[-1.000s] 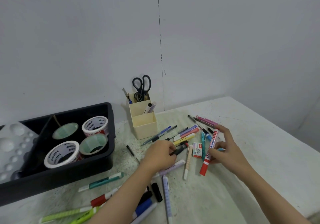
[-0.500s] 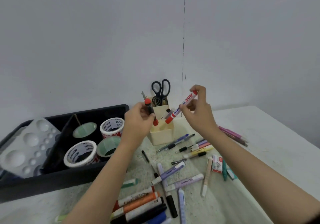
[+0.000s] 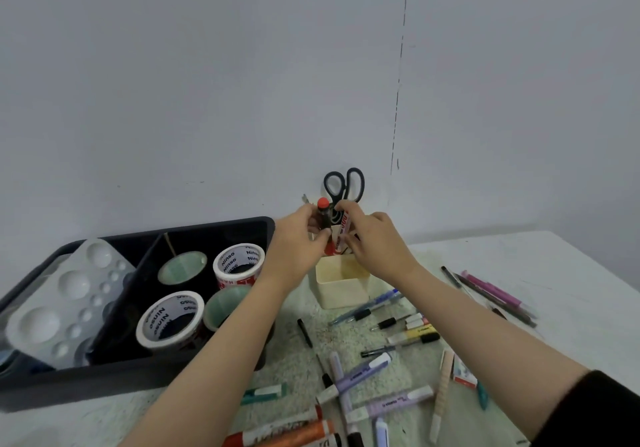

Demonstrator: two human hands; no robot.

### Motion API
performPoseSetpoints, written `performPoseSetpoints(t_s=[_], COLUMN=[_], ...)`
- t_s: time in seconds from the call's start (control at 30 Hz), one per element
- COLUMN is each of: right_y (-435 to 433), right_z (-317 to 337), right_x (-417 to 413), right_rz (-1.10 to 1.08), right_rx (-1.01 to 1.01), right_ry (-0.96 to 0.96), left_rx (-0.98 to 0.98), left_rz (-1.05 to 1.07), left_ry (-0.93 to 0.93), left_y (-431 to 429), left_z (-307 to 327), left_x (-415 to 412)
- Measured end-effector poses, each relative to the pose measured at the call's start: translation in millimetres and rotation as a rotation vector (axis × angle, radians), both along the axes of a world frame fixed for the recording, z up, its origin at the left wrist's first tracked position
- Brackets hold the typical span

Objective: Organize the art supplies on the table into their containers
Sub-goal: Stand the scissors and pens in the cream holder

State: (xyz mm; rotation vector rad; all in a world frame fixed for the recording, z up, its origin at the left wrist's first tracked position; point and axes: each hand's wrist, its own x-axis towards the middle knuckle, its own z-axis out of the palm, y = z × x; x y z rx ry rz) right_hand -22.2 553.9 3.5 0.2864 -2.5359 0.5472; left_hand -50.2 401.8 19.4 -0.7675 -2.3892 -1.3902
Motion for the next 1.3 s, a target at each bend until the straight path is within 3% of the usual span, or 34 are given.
performPoseSetpoints(t_s=[0.23,0.43,0.6,0.7,0.83,0.9,1.0,1.17,1.3], right_y=[6,11,16,15,2,-7,-23,-44,-50], right_z=[-16,-22,-28,-29,-37,-46,-60,-69,-66], right_x=[-10,-5,3,14,48,64,81,98,98], right_rz=[-0.003,-0.038,-0.028,-0.056,-0.086,-0.04,-0.01,-0.156,-0.213], right_rx=[0.116,-0.02,-0.034,-0.033,-0.141,-0.106,0.003,0.143,-0.031], right_ry=[0.089,-0.002,-0.059,-0.004,0.144,0.061,-0.209,-0.49,-0.668], left_rx=[-0.274,-0.447,-0.729,-0.723,-0.502,-0.433,-0.41,-0.579,-0.69], left_rz=[0.062,0.097,0.04,0.027,0.029,-0.01,-0.089,-0.186,-0.178], left_ry=[0.01,0.021,0.053,0.092,0.078,0.097,0.105,0.077,-0.071], left_y=[3,4,7,7,-7,-17,-37,-74,-97], left_z=[-17,-31,-34,-31,-26,-26,-33,-63,-77], left_x=[-12,-15,-13,-7,19,38,72,117,134])
